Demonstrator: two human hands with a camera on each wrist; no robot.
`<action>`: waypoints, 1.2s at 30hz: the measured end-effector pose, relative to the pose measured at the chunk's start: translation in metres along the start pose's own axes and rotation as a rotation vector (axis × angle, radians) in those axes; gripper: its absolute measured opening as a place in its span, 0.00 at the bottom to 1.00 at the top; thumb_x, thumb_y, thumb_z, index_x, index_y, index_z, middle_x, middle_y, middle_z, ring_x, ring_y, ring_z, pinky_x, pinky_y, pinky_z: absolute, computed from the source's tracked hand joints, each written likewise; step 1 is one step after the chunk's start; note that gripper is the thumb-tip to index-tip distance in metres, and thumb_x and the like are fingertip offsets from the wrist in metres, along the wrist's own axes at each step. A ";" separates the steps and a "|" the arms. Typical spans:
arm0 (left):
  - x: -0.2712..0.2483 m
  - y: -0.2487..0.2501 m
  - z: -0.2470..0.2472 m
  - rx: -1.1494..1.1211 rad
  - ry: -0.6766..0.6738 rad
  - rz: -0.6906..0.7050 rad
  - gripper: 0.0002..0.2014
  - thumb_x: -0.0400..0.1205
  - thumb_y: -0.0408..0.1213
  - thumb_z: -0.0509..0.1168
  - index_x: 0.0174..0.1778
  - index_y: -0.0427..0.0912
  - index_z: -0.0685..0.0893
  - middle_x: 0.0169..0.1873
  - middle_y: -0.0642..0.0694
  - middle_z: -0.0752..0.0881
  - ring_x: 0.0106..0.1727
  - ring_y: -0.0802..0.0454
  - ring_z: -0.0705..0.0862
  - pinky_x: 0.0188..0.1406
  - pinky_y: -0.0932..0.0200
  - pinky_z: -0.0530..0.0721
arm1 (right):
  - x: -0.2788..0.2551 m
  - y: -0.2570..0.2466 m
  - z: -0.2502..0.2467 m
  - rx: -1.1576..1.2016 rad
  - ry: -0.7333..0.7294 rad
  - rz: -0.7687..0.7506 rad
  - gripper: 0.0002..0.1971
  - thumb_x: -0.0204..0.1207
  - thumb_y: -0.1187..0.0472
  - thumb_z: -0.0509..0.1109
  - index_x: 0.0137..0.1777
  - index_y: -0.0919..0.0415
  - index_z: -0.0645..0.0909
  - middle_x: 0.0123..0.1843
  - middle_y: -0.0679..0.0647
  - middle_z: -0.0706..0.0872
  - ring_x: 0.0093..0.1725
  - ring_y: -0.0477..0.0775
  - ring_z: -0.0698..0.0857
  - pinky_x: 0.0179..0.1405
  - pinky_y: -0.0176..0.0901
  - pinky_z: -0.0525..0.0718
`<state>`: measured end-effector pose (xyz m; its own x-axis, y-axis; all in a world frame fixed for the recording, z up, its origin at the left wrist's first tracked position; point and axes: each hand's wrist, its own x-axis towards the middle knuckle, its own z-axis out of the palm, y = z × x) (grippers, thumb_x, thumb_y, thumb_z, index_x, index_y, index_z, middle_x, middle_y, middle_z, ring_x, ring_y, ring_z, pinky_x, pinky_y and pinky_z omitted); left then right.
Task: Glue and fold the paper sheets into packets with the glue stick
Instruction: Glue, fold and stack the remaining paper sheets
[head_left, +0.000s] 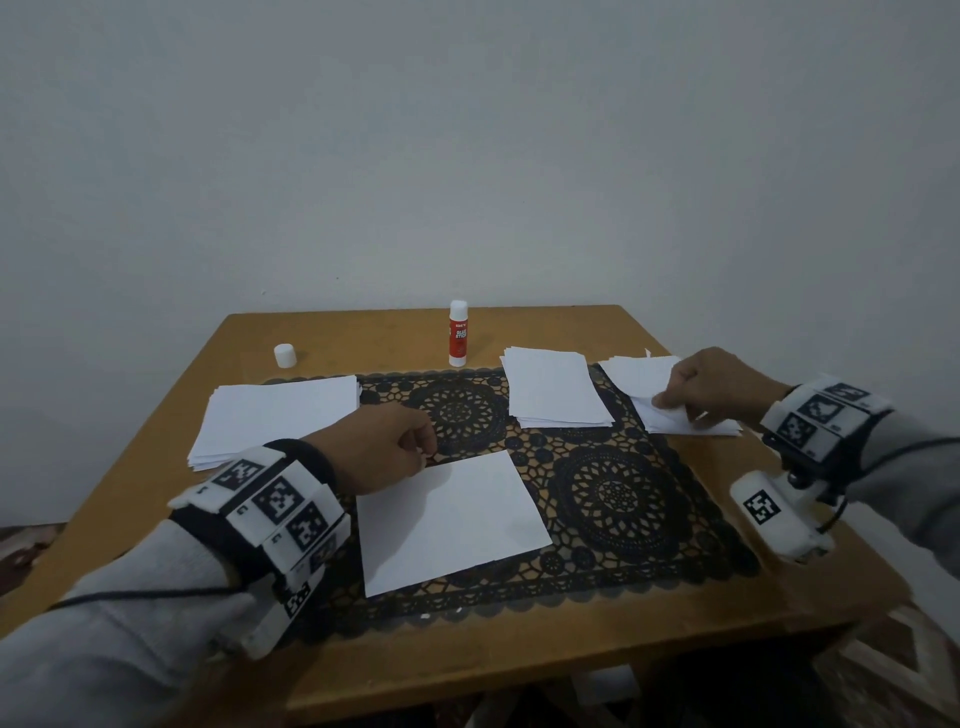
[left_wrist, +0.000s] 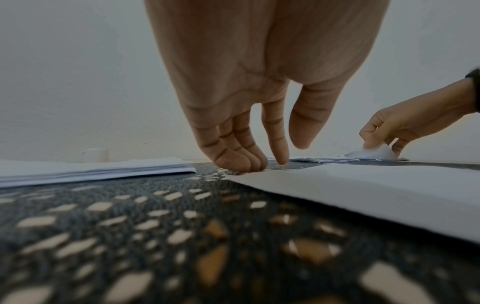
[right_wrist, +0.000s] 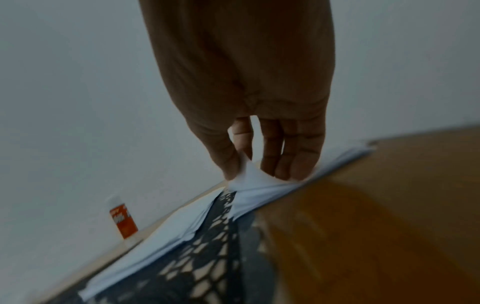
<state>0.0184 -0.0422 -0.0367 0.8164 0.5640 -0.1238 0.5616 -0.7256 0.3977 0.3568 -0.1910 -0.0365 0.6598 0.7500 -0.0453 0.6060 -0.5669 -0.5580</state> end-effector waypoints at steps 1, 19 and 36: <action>0.000 0.000 0.000 0.002 -0.002 0.002 0.10 0.83 0.33 0.62 0.57 0.46 0.83 0.48 0.51 0.81 0.49 0.55 0.78 0.38 0.74 0.71 | 0.000 0.000 0.001 0.056 -0.014 0.052 0.11 0.73 0.69 0.76 0.32 0.72 0.79 0.30 0.63 0.82 0.28 0.58 0.81 0.29 0.44 0.83; 0.002 -0.002 0.000 0.003 -0.007 0.013 0.09 0.83 0.34 0.62 0.57 0.46 0.83 0.48 0.51 0.81 0.48 0.56 0.77 0.38 0.74 0.71 | -0.003 0.000 0.001 0.190 -0.017 0.204 0.03 0.69 0.77 0.72 0.41 0.79 0.82 0.34 0.67 0.83 0.28 0.58 0.82 0.36 0.49 0.82; 0.002 -0.005 0.001 0.005 0.009 0.017 0.09 0.82 0.34 0.63 0.56 0.47 0.83 0.49 0.51 0.82 0.48 0.55 0.78 0.38 0.74 0.72 | -0.006 -0.004 -0.002 0.035 0.055 0.000 0.17 0.78 0.66 0.70 0.28 0.71 0.79 0.26 0.60 0.86 0.28 0.58 0.82 0.36 0.46 0.82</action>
<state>0.0172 -0.0376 -0.0395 0.8245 0.5553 -0.1087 0.5485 -0.7371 0.3947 0.3517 -0.1941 -0.0322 0.6835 0.7299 0.0000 0.5912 -0.5536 -0.5866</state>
